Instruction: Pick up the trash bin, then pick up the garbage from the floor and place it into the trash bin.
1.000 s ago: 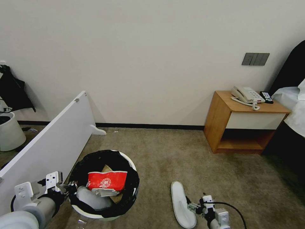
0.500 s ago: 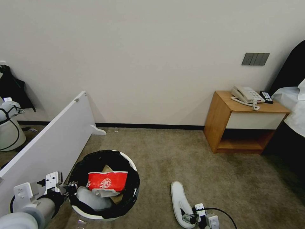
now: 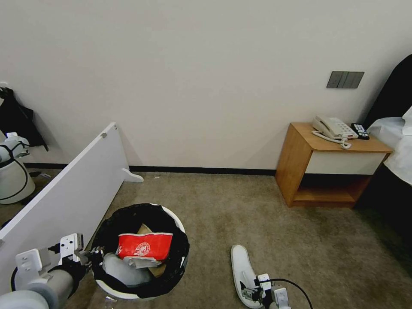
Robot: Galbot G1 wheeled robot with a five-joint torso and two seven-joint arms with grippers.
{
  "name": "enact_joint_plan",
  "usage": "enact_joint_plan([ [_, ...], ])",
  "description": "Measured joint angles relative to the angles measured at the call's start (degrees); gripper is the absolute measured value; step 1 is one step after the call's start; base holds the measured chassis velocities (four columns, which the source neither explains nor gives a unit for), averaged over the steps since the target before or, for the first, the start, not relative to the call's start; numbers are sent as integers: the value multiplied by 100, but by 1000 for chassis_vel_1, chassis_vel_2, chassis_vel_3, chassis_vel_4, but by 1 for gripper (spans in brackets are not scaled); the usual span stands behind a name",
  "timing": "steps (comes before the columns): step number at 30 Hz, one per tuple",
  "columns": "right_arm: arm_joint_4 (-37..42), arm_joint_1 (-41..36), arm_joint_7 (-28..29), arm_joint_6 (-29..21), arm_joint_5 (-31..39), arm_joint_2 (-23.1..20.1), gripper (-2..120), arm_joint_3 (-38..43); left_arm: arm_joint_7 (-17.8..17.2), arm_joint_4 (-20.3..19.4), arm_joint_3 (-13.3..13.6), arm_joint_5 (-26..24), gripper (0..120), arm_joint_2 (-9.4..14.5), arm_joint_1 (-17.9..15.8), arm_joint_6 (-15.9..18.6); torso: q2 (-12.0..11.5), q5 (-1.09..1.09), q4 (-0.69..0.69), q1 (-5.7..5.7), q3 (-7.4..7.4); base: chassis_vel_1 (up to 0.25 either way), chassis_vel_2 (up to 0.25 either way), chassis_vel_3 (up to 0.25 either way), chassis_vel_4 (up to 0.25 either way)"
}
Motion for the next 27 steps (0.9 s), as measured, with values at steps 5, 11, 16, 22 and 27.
enact_joint_plan([
  [5, -81, 68, -11, 3, 24, 7, 100, -17, 2, -12, -1, 2, 1, -3, 5, 0, 0, 0, 0, 0, 0, 0, 0, 0, 0],
  [11, -214, 164, -29, -13, 77, 11, 100, -74, 5, -29, -17, 5, 1, -4, 39, 0, 0, 0, 0, 0, 0, 0, 0, 0, 0],
  [16, -416, 257, -31, -7, 123, 49, 84, -99, 9, -52, -25, 7, 1, -7, 45, 0, 0, 0, 0, 0, 0, 0, 0, 0, 0],
  [22, -521, 353, -45, -25, 268, 16, 61, -91, 11, -64, -41, -1, 1, 4, 51, 0, 0, 0, 0, 0, 0, 0, 0, 0, 0],
  [27, -524, 361, -34, -64, 318, 10, 37, -110, 11, -67, -42, -11, 1, 14, 45, 0, 0, 0, 0, 0, 0, 0, 0, 0, 0],
])
